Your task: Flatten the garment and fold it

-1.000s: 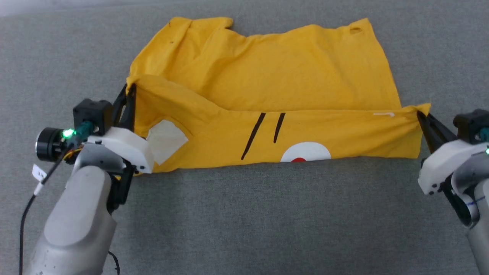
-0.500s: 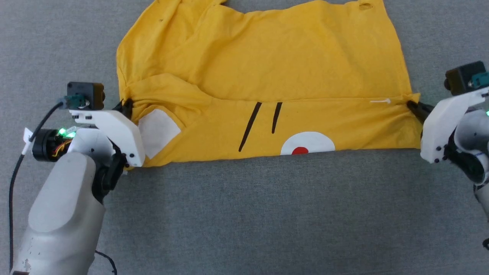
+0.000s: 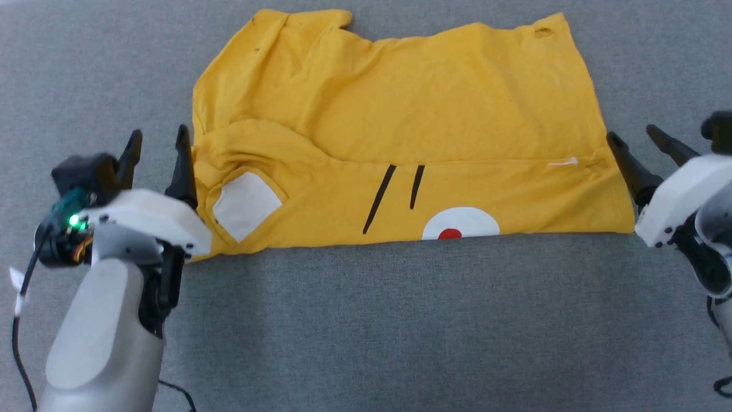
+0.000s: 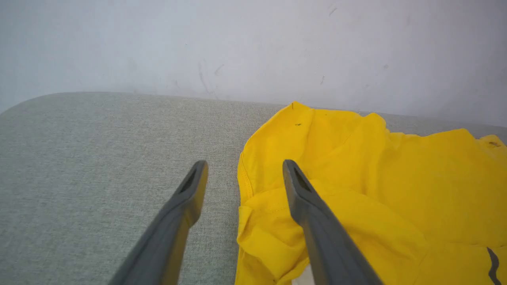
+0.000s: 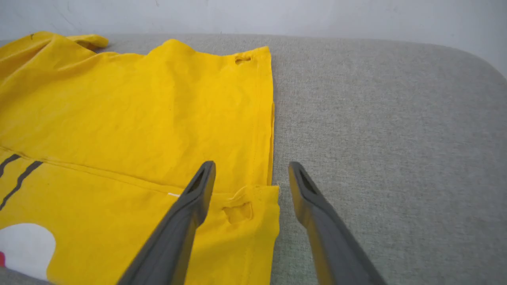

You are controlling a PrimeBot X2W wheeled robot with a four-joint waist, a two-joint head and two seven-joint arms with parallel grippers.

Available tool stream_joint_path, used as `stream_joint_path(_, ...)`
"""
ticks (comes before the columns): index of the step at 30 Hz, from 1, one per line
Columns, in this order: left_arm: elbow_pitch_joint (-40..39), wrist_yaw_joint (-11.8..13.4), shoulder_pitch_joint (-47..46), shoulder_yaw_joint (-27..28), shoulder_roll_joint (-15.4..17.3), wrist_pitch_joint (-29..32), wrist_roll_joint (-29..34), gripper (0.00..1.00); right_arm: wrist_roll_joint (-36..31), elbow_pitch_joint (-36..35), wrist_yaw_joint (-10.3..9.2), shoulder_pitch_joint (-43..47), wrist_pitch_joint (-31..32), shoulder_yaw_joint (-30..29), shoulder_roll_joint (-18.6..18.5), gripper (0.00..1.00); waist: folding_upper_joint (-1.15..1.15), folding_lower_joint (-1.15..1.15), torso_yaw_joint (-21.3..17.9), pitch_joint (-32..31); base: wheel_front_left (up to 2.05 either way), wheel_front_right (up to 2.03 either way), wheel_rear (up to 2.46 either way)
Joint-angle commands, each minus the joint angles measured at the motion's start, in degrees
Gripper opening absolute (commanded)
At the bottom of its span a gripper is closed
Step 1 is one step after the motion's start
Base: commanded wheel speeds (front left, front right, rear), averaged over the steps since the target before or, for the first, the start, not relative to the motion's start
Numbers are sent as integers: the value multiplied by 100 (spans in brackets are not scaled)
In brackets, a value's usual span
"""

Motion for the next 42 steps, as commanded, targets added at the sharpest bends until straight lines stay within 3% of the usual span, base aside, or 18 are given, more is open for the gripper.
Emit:
stream_joint_path(1,-63,61,213,69,-26,-189,38,100,-67,-66,-11,173,-249,-85,73,100,0,0,-16,-214,0,0,0)
stream_joint_path(6,-369,315,964,273,-48,-664,33,100,-419,-484,-11,813,-1349,-477,467,100,0,0,-155,-485,0,0,0)
stream_joint_path(12,-612,609,1691,427,-122,-343,-206,100,-1194,-1101,-11,1560,-2270,-936,1070,100,0,0,-344,-628,0,0,0)
stream_joint_path(19,-639,1006,2016,499,-94,632,-463,100,-1729,-1653,-11,2141,-2481,-1258,1781,100,0,0,-559,-714,0,0,0)
stream_joint_path(25,-582,1322,2094,402,-6,1731,-627,100,-1844,-1829,-11,2313,-2513,-1220,1971,100,0,0,-708,-726,0,0,0)
stream_joint_path(29,-522,1281,2138,251,133,2480,-780,98,-1890,-1894,-11,2320,-2522,-1207,1978,100,0,0,-772,-703,0,0,0)
stream_joint_path(30,-543,1243,2141,219,155,2603,-822,44,-1902,-1899,-11,2318,-2524,-1207,1971,100,0,0,-778,-695,0,0,0)
stream_joint_path(31,-577,1208,2140,194,174,2686,-851,8,-1916,-1904,-11,2314,-2525,-1210,1962,100,0,0,-780,-687,0,0,0)
stream_joint_path(32,-629,1171,2136,166,195,2720,-854,0,-1923,-1907,-11,2305,-2526,-1212,1954,100,0,0,-777,-679,0,0,0)
stream_joint_path(38,-787,1085,2061,183,218,2503,-832,0,-1984,-1614,-11,2068,-2391,-1313,1932,100,0,0,-706,-610,0,0,0)
stream_joint_path(42,-829,1020,1942,132,191,2371,-793,0,-1966,-1002,-11,1643,-1737,-1578,1995,100,0,0,-599,-529,0,0,0)
